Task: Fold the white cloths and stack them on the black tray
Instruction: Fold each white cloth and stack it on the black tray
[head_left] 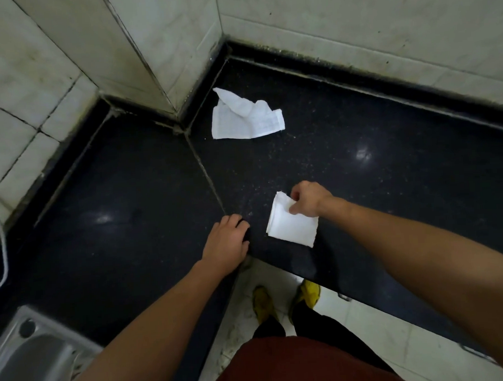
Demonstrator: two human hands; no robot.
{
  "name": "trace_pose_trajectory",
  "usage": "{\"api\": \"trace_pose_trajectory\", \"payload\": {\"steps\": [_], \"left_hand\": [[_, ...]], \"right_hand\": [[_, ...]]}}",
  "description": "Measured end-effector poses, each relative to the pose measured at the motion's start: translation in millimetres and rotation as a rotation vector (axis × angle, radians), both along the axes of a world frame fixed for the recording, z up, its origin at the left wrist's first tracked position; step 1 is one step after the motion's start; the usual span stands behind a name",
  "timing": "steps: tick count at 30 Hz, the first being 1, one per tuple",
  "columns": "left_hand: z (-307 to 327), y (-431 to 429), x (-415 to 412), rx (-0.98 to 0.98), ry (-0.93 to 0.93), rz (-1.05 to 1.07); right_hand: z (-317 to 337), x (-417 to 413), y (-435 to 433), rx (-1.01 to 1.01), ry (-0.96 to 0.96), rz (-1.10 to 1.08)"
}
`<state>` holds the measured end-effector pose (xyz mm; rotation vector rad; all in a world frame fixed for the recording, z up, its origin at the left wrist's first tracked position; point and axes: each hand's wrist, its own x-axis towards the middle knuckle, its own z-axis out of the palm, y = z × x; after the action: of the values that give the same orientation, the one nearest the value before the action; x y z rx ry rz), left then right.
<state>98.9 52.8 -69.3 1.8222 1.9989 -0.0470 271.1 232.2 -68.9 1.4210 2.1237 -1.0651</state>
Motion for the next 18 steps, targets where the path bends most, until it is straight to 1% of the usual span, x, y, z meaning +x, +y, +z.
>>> {"api": "trace_pose_trajectory", "payload": {"steps": [5, 9, 11, 15, 18], "left_hand": [[7.1, 4.6, -8.7, 0.018, -0.008, -0.051], [20.7, 31.4, 0.8, 0.012, 0.01, -0.142], [30.3, 44.6, 14.9, 0.009, 0.002, -0.167], [60.1, 71.7, 64.0, 0.043, -0.001, -0.305], [86.0, 88.0, 110.6, 0.098, 0.005, -0.417]], "right_hand": [[24.9, 20.9, -23.1, 0.022, 0.18, -0.118], [57.1, 58.8, -40.9, 0.153, 0.245, -0.161], [70.6, 84.3, -48.8, 0.259, 0.213, -0.158], [97.5, 148.4, -63.3, 0.56, 0.089, -0.123], [117.4, 201.9, -76.5, 0.682, 0.054, -0.184]]}}
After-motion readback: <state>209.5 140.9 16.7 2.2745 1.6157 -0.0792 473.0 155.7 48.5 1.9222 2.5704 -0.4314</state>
